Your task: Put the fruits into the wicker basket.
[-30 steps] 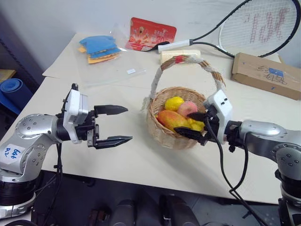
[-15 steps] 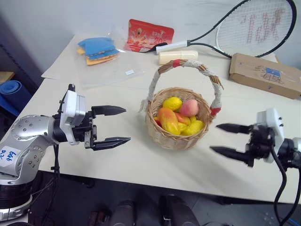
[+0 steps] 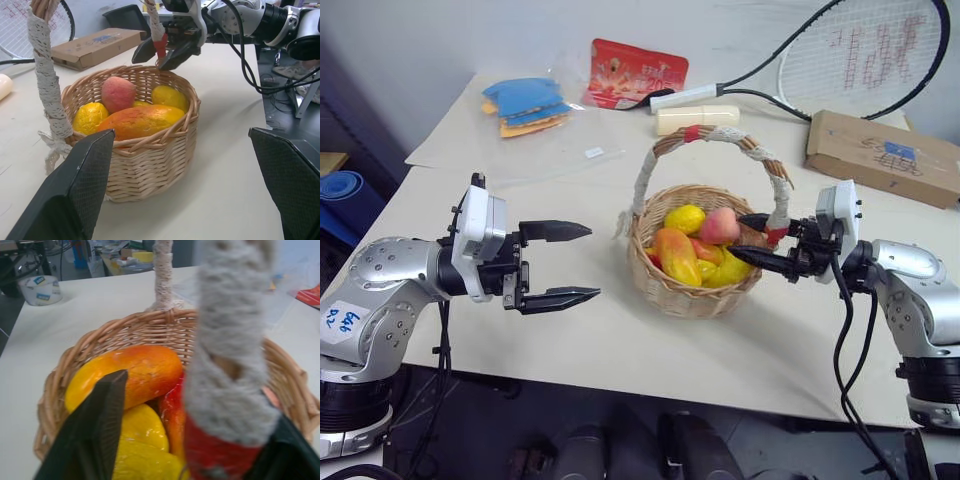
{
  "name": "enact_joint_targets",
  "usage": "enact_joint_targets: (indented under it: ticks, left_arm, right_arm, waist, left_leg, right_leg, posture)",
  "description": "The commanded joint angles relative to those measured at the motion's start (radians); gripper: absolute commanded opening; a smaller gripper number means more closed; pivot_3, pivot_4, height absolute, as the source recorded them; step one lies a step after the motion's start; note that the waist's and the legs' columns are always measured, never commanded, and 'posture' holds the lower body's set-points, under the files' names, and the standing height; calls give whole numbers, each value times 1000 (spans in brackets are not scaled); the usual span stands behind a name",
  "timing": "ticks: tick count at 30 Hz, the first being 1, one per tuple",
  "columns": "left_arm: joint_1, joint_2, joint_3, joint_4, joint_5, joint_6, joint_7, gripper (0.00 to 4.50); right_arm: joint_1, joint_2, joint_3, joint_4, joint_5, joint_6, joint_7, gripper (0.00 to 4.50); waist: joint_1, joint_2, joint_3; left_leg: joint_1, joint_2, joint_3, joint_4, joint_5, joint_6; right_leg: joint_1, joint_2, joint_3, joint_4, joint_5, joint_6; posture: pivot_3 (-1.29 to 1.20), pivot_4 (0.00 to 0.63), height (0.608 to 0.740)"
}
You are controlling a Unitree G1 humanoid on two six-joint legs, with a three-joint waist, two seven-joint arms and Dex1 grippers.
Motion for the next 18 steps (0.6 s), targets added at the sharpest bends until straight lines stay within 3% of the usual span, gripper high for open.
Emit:
enact_joint_targets:
  ticks: [1,5,13,18]
  left_arm:
    - [10,-8,9,-36,-20,-1,12,4500]
    - [5,-23,-14,-26,-15,-5,6,4500]
    - [-106,-66,-97,78,19,-31,-45,4500]
    - [-147,-85,-135,132,38,-42,-89,4500]
  right_arm:
    - [-10,2,-53,-18,38,-2,2,1500]
    - [63,-41,-89,-62,47,-2,35,163]
    - [237,-30,-447,-267,208,71,-190,171]
    - [383,-21,-612,-299,182,44,-278,171]
  waist:
    - [0,0,0]
    - [2,0,0]
    - [19,0,0]
    - [16,0,0]
  left_leg:
    - [0,0,0,0,0,0]
    - [0,0,-1,-1,0,0]
    - [0,0,0,0,0,0]
    - [0,0,1,-1,0,0]
  right_leg:
    - [0,0,0,0,0,0]
    - [0,0,-1,0,0,0]
    - [0,0,0,0,0,0]
    - [0,1,1,1,0,0]
  posture:
    - [0,150,740]
    - [0,150,740]
    - [0,150,740]
    - [0,150,740]
